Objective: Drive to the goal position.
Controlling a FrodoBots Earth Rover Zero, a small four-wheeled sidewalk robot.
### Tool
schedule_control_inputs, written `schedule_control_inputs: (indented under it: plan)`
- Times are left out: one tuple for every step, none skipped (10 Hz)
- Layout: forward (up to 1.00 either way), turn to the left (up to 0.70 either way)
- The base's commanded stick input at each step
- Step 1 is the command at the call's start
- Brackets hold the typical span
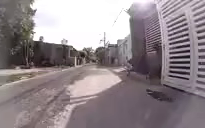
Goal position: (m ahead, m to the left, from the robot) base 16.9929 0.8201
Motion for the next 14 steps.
schedule_control_inputs:
  plan:
    - [0.85, 0.0]
    - [0.85, 0.0]
    - [0.85, 0.0]
    - [0.85, 0.0]
    - [0.85, 0.0]
    - [0.85, 0.0]
    - [0.85, 0.0]
    - [0.85, 0.0]
    - [0.85, 0.0]
    - [0.85, 0.0]
    - [0.85, 0.0]
    - [0.85, 0.0]
    - [0.85, 0.0]
    - [0.85, 0.0]
